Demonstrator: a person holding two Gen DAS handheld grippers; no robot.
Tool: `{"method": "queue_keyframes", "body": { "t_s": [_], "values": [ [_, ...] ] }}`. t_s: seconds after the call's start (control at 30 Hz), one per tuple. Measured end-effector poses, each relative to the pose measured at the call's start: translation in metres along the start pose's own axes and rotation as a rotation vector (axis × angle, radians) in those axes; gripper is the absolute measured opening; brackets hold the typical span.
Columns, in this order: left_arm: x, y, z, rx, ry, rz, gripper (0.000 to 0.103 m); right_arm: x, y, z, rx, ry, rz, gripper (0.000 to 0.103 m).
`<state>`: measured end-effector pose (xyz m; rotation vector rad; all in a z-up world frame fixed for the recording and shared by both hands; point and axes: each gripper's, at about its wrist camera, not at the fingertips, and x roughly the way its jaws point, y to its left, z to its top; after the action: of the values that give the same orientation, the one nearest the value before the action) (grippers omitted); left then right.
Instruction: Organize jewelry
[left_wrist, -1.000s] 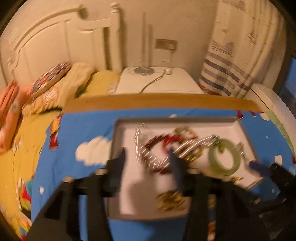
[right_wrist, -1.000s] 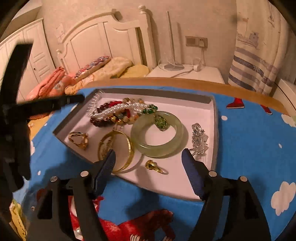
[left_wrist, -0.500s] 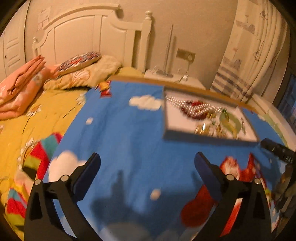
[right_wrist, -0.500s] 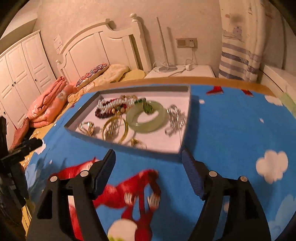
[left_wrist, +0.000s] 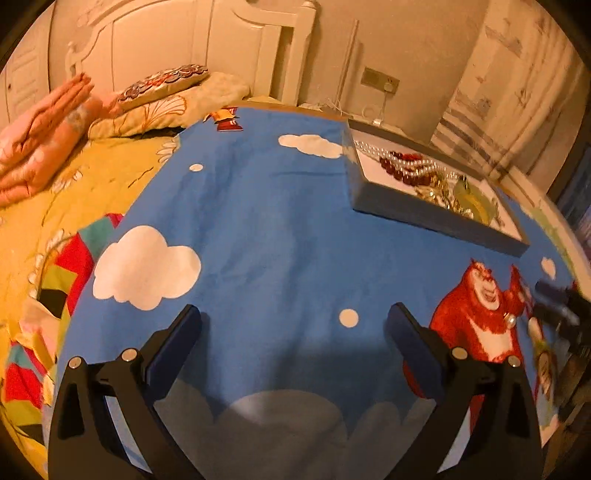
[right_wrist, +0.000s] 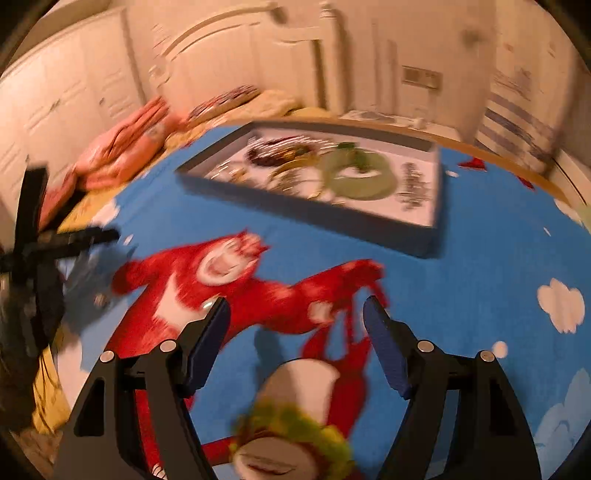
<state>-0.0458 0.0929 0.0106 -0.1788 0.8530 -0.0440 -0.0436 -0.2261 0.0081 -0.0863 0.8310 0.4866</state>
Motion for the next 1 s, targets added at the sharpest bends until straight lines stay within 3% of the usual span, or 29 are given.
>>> {"method": "queue_keyframes", "body": {
  "t_s": [0.2,0.3,0.57,0.7,0.87,0.97,1.0],
  "values": [
    [0.0,0.002,0.003,-0.019,-0.005,-0.033,0.1,0.014,0.029,0.001,-0.078,0.057,0.048,0.054],
    [0.0,0.002,0.003,-0.022,-0.007,-0.043,0.1,0.018,0.04,0.002,-0.111,0.073,0.069,0.05],
    [-0.003,0.0,0.002,-0.007,-0.021,-0.066,0.1,0.025,0.056,0.005,-0.161,0.077,0.051,0.031],
    [-0.015,-0.009,-0.002,0.052,-0.061,-0.107,0.1,0.025,0.058,0.004,-0.172,0.073,0.027,0.026],
    [-0.034,-0.034,-0.018,0.207,-0.076,-0.187,0.1,0.025,0.059,0.003,-0.185,0.07,0.016,0.023],
    [-0.038,-0.05,-0.034,0.29,-0.054,-0.215,0.086,0.025,0.058,0.003,-0.178,0.07,0.023,0.023],
    [-0.037,-0.055,-0.039,0.323,-0.031,-0.226,0.074,0.025,0.058,0.003,-0.177,0.069,0.025,0.023]
  ]
}}
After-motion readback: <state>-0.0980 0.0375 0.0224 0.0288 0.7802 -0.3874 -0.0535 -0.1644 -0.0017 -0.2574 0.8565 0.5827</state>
